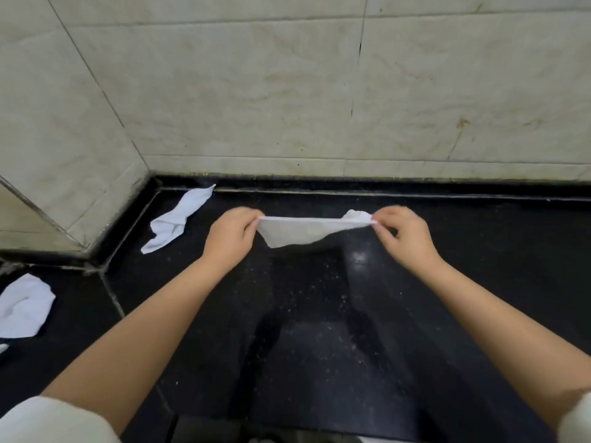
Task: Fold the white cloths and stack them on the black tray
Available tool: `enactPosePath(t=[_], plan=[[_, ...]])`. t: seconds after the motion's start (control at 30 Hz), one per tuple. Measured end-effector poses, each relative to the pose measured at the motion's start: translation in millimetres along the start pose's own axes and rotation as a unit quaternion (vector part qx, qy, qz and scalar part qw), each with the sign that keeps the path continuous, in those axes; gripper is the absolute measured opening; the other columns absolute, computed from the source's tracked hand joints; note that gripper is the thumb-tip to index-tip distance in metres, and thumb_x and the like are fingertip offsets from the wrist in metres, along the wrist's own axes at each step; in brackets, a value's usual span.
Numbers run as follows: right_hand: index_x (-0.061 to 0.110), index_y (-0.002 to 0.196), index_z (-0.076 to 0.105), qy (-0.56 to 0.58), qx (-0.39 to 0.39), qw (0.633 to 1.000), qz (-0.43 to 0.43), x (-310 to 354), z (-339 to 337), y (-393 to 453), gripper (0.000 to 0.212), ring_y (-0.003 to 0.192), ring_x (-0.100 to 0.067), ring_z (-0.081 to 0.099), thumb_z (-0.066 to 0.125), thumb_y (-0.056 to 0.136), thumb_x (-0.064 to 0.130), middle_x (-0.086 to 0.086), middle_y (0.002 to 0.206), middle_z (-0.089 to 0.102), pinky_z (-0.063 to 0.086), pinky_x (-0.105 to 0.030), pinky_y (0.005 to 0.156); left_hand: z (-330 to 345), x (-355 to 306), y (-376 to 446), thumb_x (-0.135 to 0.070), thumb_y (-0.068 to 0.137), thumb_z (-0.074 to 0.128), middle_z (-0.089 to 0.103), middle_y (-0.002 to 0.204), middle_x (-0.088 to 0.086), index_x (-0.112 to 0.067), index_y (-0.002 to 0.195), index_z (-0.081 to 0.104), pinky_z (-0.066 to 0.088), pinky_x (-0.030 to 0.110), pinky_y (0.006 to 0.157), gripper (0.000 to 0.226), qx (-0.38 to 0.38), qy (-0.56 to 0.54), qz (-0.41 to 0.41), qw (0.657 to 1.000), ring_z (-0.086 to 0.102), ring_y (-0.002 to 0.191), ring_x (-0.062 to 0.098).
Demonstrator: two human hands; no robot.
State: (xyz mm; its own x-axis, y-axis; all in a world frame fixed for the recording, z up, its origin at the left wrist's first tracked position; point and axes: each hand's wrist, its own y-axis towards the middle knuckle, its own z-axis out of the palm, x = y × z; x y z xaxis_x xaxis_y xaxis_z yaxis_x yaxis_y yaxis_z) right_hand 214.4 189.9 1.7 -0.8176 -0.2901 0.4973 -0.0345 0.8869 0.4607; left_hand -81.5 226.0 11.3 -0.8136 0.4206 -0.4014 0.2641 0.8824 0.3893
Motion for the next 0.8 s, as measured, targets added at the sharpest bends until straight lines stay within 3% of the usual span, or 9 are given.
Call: enactPosePath(t=[0.07, 0.17, 0.23, 0.33, 0.4, 0.5, 0.6, 0.7, 0.8], plan=[[-0.004, 0.081, 0.069, 0.005, 0.196, 0.980, 0.044, -13.9, 0.9, -19.5, 0.021, 0.080, -0.026, 0.063, 0.060, 0.086, 0.014, -0.016, 0.083, 0.069, 0.047, -0.031, 0.075, 12.5, 11.0, -19.2, -0.011, 0.093, 0.050, 0.069, 0.100, 0.012, -0.003, 0.099, 0.069, 0.045, 0.033, 0.085, 0.021, 0.169, -0.012, -0.037, 0.985, 0.062, 0.097, 0.027], [0.010, 0.073, 0.067, 0.001, 0.495, 0.859, 0.135, -24.8, 8.4, -48.7, 0.014, 0.068, -0.009, 0.051, 0.061, 0.085, 0.011, 0.007, 0.062, 0.064, 0.038, -0.016, 0.061, 35.8, 14.3, -45.0, -0.010, 0.090, 0.054, 0.067, 0.088, 0.003, -0.002, 0.090, 0.069, 0.048, 0.030, 0.080, 0.018, 0.439, -0.008, -0.071, 0.896, 0.063, 0.087, 0.020], [0.020, 0.070, 0.062, 0.011, 0.591, 0.784, 0.188, -27.3, 16.2, -64.1, 0.020, 0.063, -0.006, 0.051, 0.059, 0.086, 0.010, 0.017, 0.056, 0.061, 0.042, -0.010, 0.061, 51.2, 4.1, -58.8, -0.011, 0.091, 0.051, 0.061, 0.083, -0.003, 0.000, 0.096, 0.068, 0.046, 0.020, 0.070, 0.020, 0.570, 0.000, -0.089, 0.817, 0.061, 0.077, 0.012], [0.012, 0.086, 0.062, 0.044, 0.631, 0.724, 0.275, -36.1, 23.9, -76.5, 0.007, 0.072, -0.010, 0.060, 0.057, 0.088, 0.009, 0.000, 0.083, 0.062, 0.055, -0.021, 0.072, 67.3, -11.4, -74.2, -0.011, 0.095, 0.044, 0.058, 0.087, -0.005, -0.002, 0.113, 0.060, 0.045, 0.014, 0.062, 0.025, 0.659, -0.012, -0.139, 0.739, 0.060, 0.065, 0.004], [0.007, 0.088, 0.064, 0.043, 0.608, 0.736, 0.296, -45.7, 25.5, -78.0, 0.012, 0.067, -0.008, 0.059, 0.053, 0.090, 0.008, 0.000, 0.079, 0.061, 0.054, -0.018, 0.066, 75.1, -14.1, -78.9, -0.011, 0.095, 0.044, 0.055, 0.084, -0.005, -0.008, 0.120, 0.053, 0.047, 0.015, 0.062, 0.027, 0.646, -0.021, -0.162, 0.745, 0.059, 0.062, 0.004], [-0.003, 0.099, 0.065, 0.002, 0.494, 0.827, 0.270, -56.1, 32.3, -76.5, 0.021, 0.067, -0.010, 0.054, 0.049, 0.089, 0.008, -0.003, 0.080, 0.057, 0.045, -0.013, 0.059, 84.7, -9.6, -75.0, -0.011, 0.094, 0.046, 0.051, 0.073, -0.008, -0.013, 0.100, 0.053, 0.043, 0.016, 0.058, 0.010, 0.532, -0.047, -0.169, 0.829, 0.056, 0.059, 0.006], [0.006, 0.104, 0.064, -0.042, 0.385, 0.893, 0.230, -58.2, 43.6, -71.5, 0.020, 0.081, -0.016, 0.054, 0.050, 0.090, 0.012, -0.002, 0.089, 0.057, 0.041, -0.019, 0.064, 92.2, -2.3, -63.1, -0.014, 0.091, 0.052, 0.052, 0.075, -0.008, -0.017, 0.080, 0.053, 0.041, 0.015, 0.059, 0.012, 0.422, -0.046, -0.166, 0.890, 0.054, 0.068, 0.008], [0.005, 0.095, 0.065, -0.054, 0.284, 0.929, 0.231, -60.4, 56.3, -61.0, 0.019, 0.091, -0.024, 0.059, 0.047, 0.089, 0.008, -0.010, 0.096, 0.066, 0.047, -0.032, 0.076, 103.0, 1.2, -51.2, -0.016, 0.091, 0.052, 0.052, 0.087, -0.004, -0.019, 0.078, 0.053, 0.040, 0.021, 0.070, 0.013, 0.331, -0.009, -0.173, 0.928, 0.051, 0.082, 0.012], [0.002, 0.094, 0.067, -0.086, 0.250, 0.939, 0.221, -66.6, 66.0, -55.9, 0.023, 0.099, -0.027, 0.056, 0.045, 0.088, 0.003, -0.014, 0.102, 0.062, 0.044, -0.029, 0.079, 114.5, 0.9, -42.9, -0.017, 0.093, 0.049, 0.052, 0.102, 0.003, -0.011, 0.091, 0.061, 0.043, 0.025, 0.077, 0.013, 0.282, 0.053, -0.167, 0.943, 0.049, 0.086, 0.013]])
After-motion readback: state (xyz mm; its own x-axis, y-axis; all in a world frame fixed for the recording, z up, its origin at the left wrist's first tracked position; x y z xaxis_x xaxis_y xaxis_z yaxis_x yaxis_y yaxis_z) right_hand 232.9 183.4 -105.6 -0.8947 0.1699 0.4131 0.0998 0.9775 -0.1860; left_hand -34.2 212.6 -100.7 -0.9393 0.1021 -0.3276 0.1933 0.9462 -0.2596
